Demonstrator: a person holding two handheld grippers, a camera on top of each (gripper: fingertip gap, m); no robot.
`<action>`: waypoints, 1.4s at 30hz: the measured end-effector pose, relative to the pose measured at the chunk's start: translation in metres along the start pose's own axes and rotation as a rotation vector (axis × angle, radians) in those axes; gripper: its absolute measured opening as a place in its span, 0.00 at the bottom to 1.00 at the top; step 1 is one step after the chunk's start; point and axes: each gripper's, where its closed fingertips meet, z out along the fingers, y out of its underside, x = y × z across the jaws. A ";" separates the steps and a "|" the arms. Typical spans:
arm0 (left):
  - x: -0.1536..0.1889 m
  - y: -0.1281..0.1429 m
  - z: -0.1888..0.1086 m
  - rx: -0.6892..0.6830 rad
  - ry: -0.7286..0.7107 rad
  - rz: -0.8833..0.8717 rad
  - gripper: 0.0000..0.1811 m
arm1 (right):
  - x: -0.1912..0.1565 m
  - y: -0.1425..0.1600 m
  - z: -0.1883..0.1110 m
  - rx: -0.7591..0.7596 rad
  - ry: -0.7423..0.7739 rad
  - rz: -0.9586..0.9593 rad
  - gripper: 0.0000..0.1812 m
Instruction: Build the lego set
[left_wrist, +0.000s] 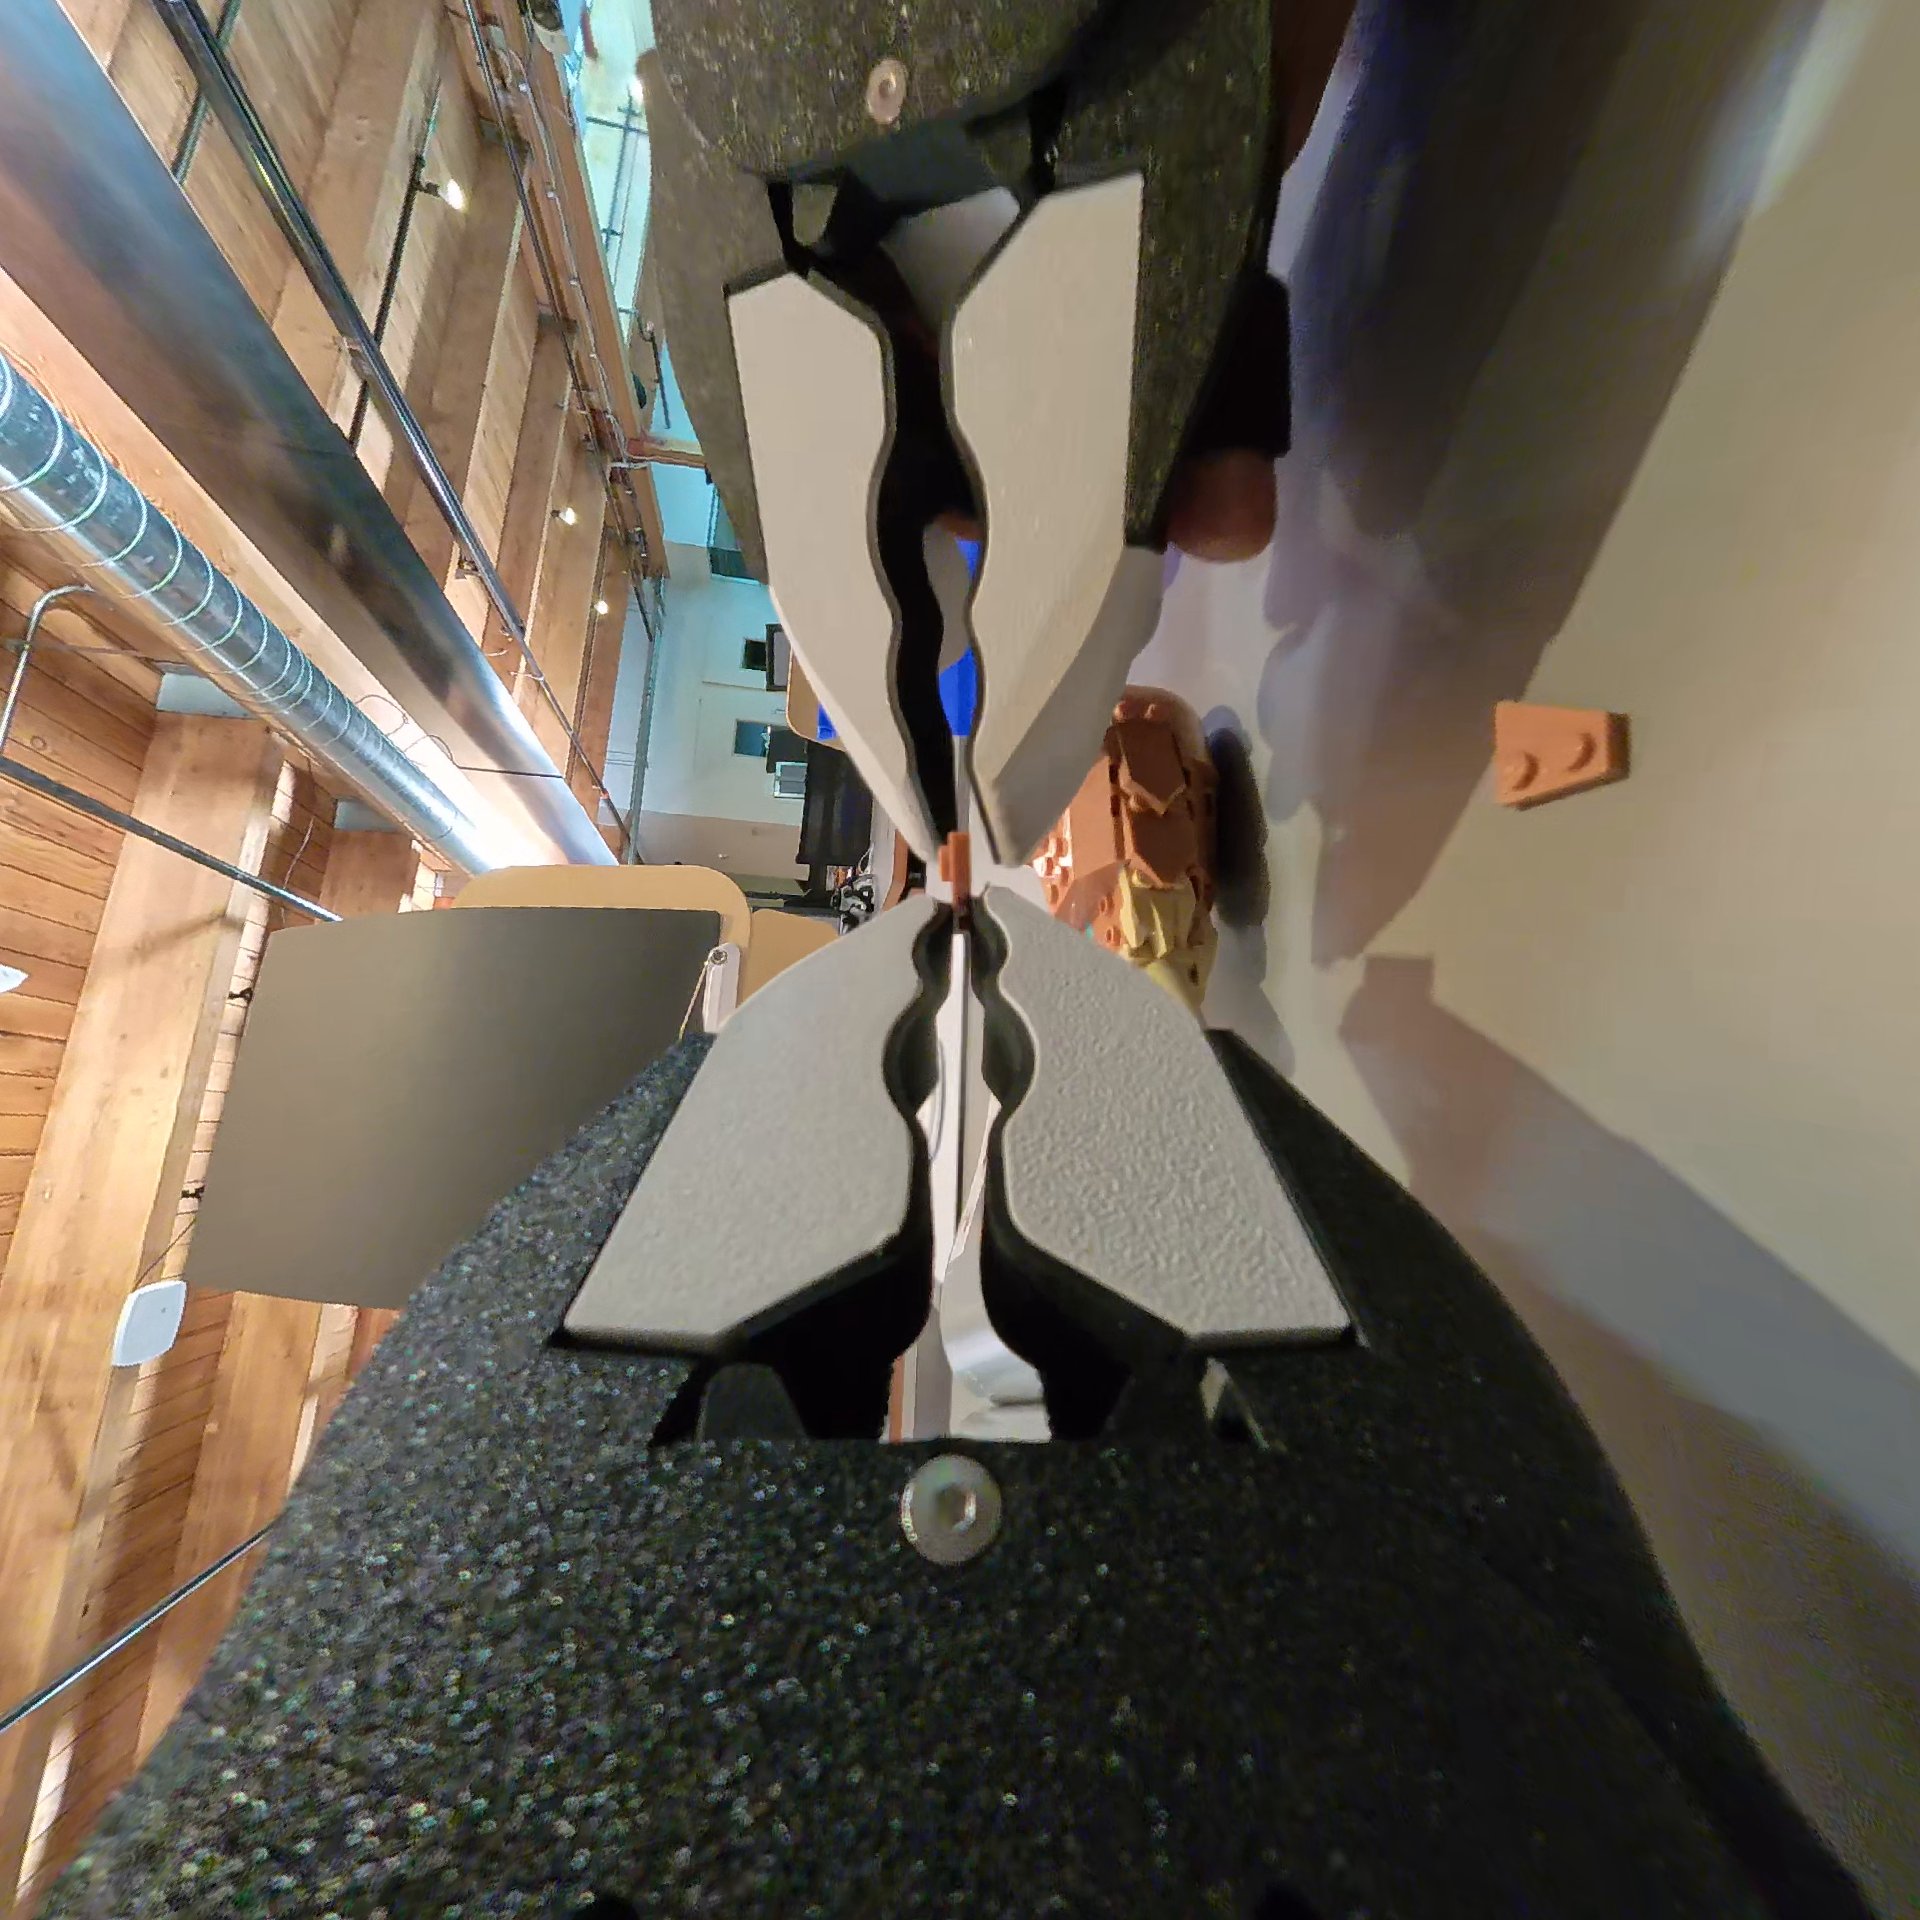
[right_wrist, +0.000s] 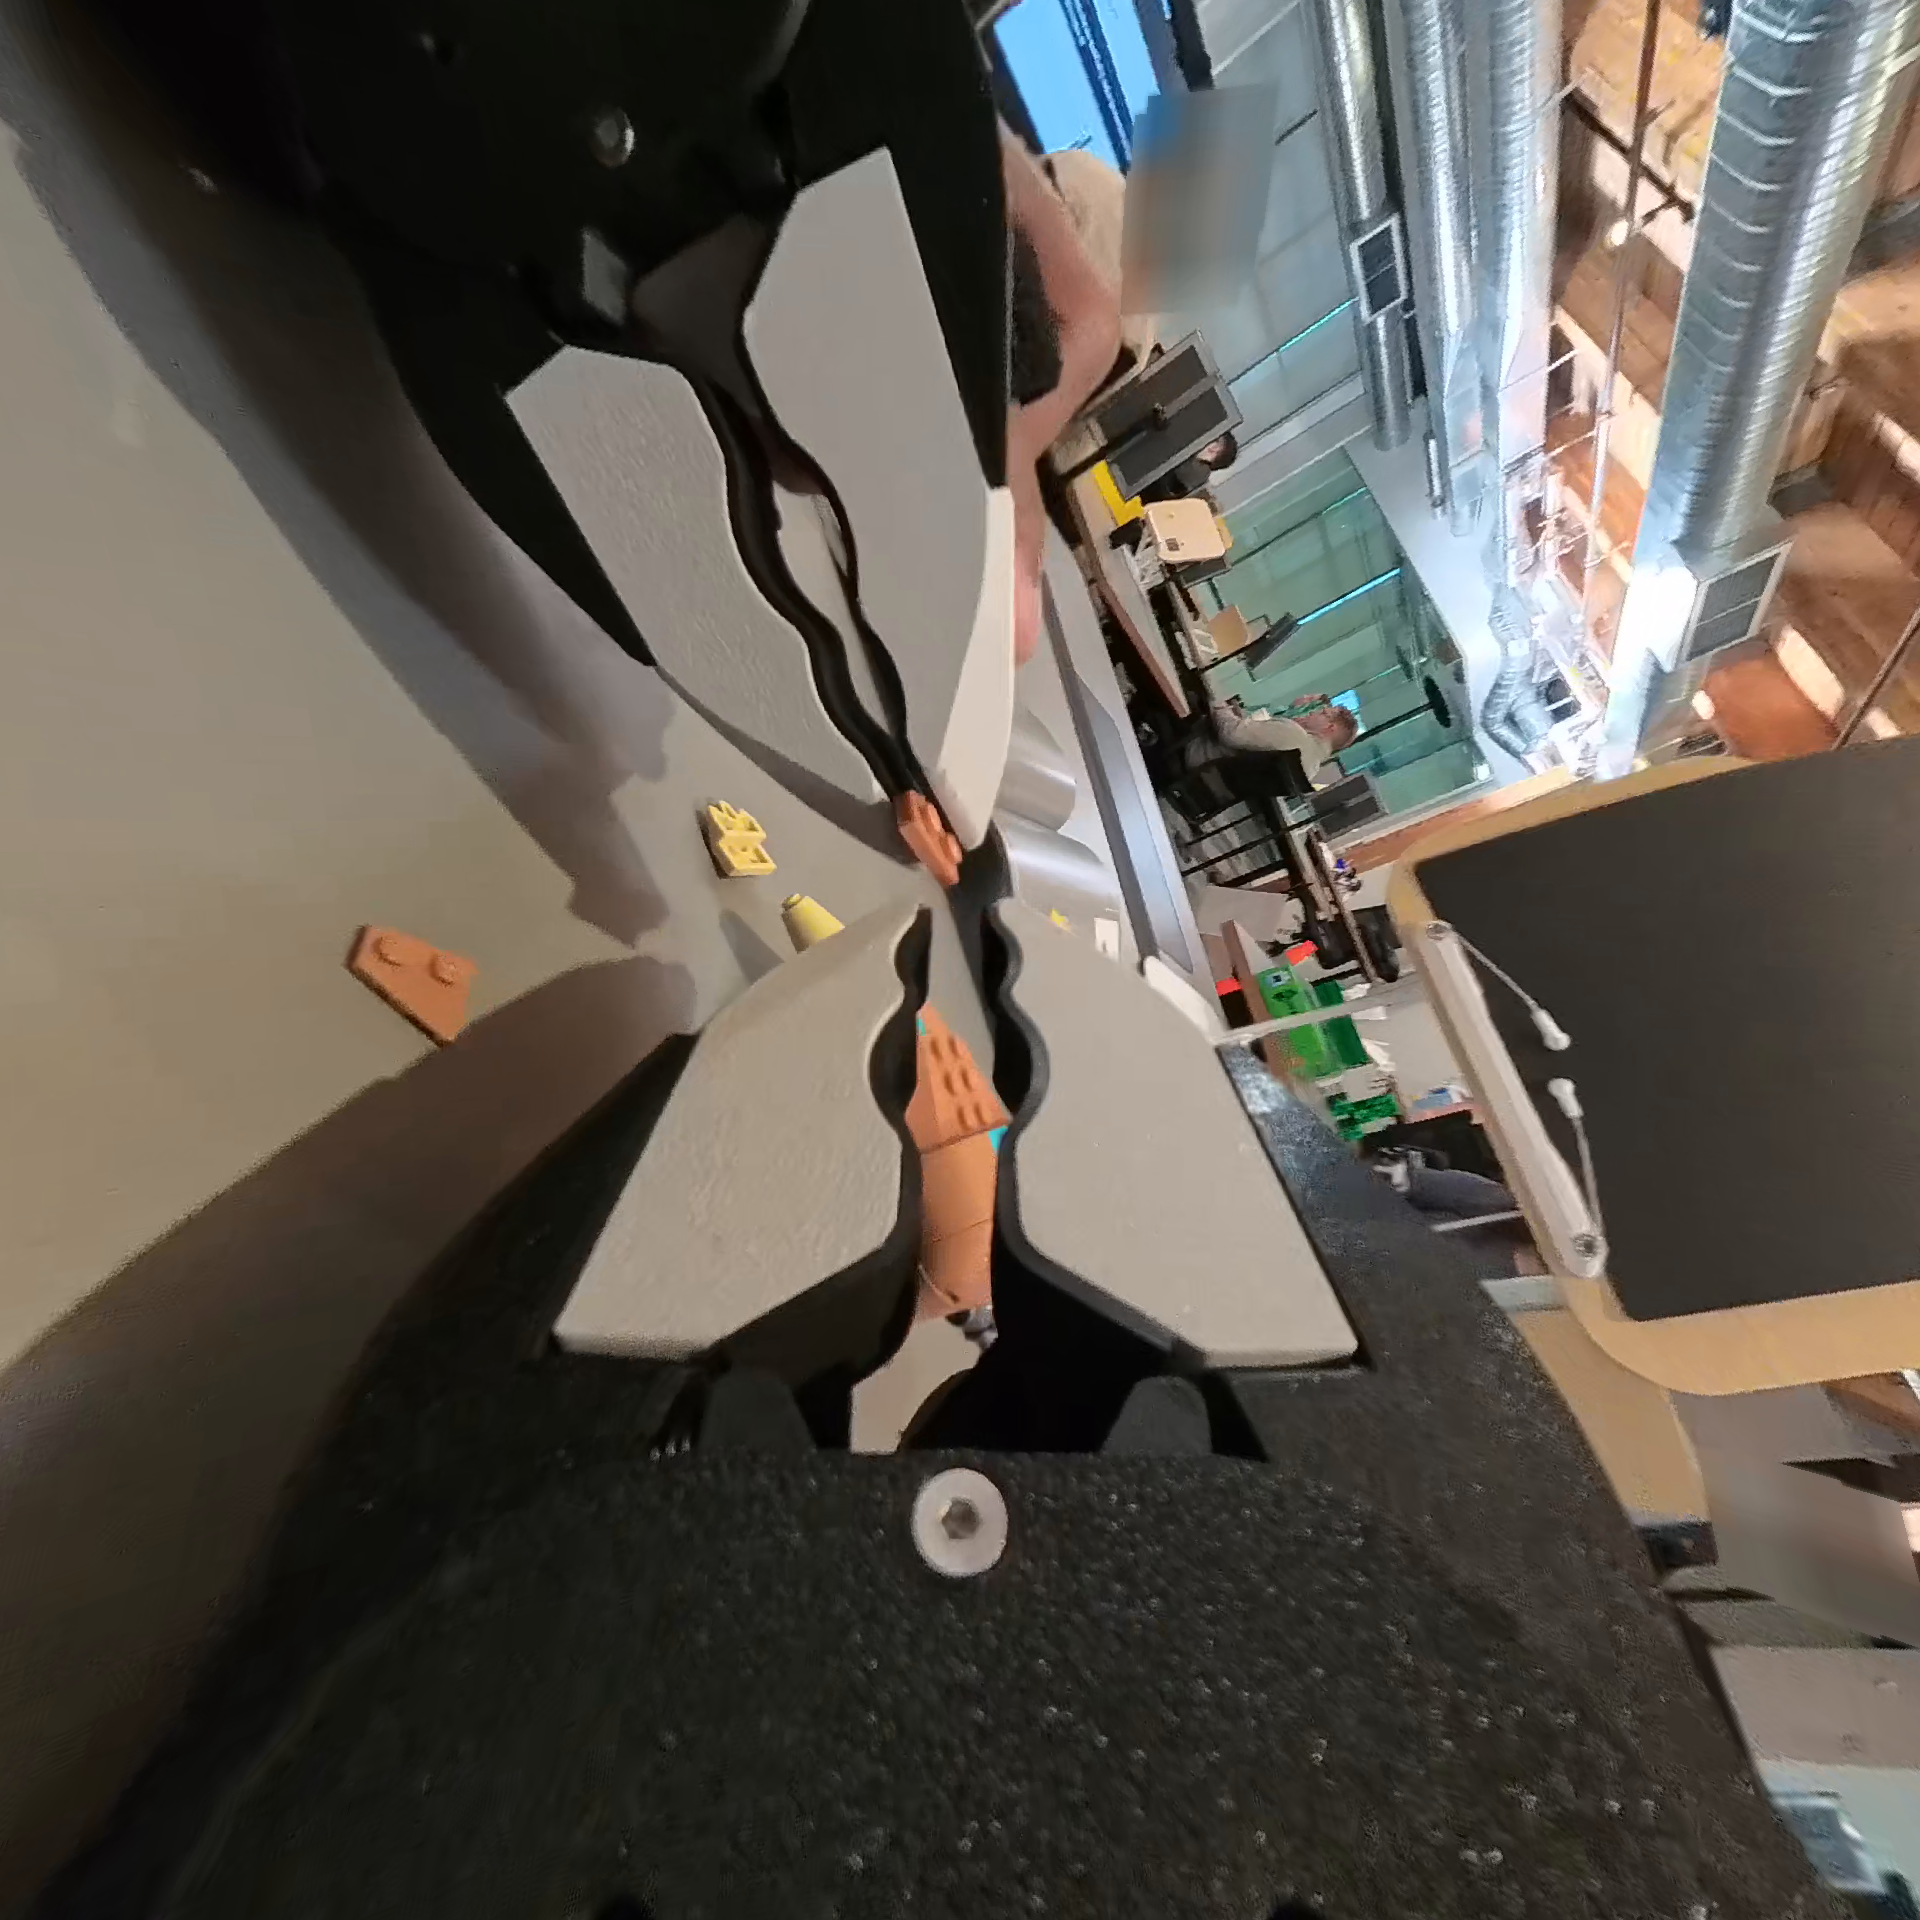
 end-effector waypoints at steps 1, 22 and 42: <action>0.000 0.002 0.000 -0.006 -0.003 0.004 0.02 | -0.001 0.001 -0.001 -0.002 -0.016 0.020 0.05; -0.002 0.020 0.005 -0.022 -0.005 -0.040 0.02 | -0.068 -0.014 -0.056 -0.106 -0.656 0.455 0.08; 0.006 0.013 0.006 0.001 0.013 -0.010 0.02 | -0.106 -0.011 -0.069 -0.379 -0.676 0.604 0.23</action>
